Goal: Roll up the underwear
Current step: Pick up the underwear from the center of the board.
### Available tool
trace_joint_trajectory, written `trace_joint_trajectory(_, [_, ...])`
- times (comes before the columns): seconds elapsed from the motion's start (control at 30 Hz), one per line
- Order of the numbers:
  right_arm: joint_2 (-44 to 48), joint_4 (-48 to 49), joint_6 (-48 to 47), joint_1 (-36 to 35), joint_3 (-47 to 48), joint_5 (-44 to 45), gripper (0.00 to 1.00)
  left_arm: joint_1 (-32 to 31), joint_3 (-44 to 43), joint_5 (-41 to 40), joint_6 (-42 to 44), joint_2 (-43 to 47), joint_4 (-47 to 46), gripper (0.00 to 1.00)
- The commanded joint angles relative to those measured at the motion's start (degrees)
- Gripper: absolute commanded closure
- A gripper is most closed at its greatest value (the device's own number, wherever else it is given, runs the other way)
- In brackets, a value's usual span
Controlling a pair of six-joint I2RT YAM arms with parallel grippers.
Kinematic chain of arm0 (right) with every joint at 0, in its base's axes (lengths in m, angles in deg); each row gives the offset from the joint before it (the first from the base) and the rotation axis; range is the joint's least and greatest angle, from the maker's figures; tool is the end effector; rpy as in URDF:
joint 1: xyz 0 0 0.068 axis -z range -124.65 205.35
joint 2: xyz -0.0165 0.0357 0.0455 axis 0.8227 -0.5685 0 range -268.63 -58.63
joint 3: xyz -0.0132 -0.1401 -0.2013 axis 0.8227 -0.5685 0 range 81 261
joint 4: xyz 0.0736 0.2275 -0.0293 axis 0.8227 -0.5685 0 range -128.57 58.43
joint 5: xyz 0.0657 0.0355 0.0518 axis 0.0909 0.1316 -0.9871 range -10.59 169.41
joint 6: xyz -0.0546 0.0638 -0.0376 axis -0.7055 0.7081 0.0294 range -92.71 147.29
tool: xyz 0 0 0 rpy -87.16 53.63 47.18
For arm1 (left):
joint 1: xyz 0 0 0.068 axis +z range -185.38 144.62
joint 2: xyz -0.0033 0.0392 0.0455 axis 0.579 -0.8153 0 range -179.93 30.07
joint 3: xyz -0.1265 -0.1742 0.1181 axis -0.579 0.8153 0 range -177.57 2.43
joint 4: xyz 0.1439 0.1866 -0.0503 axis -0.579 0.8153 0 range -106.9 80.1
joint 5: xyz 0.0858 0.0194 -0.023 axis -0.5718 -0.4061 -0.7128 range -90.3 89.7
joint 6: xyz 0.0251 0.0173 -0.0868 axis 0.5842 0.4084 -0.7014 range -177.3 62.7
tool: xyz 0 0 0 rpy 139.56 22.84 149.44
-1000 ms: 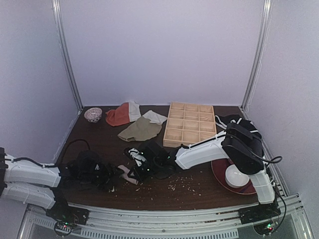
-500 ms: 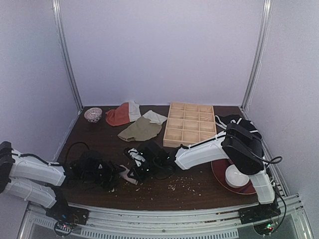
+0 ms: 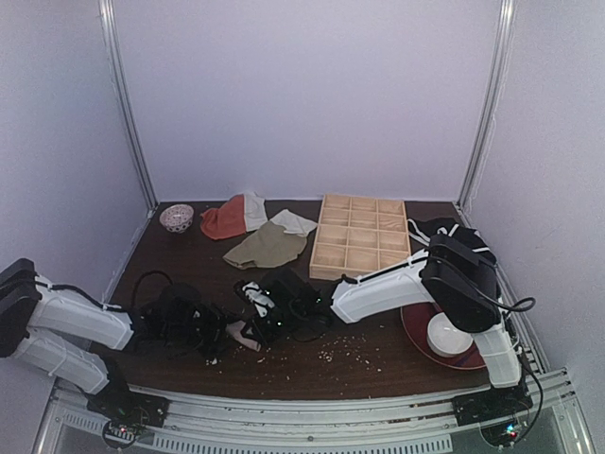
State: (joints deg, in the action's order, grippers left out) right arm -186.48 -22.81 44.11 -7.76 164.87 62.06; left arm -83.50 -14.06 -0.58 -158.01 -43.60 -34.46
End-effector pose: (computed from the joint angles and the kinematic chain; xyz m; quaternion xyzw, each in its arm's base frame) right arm 0.2003 0.4496 0.0999 -0.4088 0.7798 0.3948 0.2625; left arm 0.1643 -0.1826 0.0850 -0.4018 0.8108 -0.4094 0.1165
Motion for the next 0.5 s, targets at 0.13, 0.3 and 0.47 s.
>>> trace_joint_trajectory(0.13, [-2.8, -4.0, 0.8, -0.7, 0.3, -0.6, 1.0, -0.3, 0.8, 0.1, -2.0, -5.7, -0.9, 0.38])
trace_joint_trajectory(0.3, [-3.0, -0.5, 1.7, -0.8, -0.6, -6.1, 1.0, -0.3, 0.6, -0.9, -1.2, -4.9, 1.0, 0.39])
trace_joint_trajectory(0.47, [-3.4, 5.4, 4.0, -0.7, -1.3, -13.8, 1.0, -0.3, 1.1, -0.9, -1.6, -6.1, -0.8, 0.41])
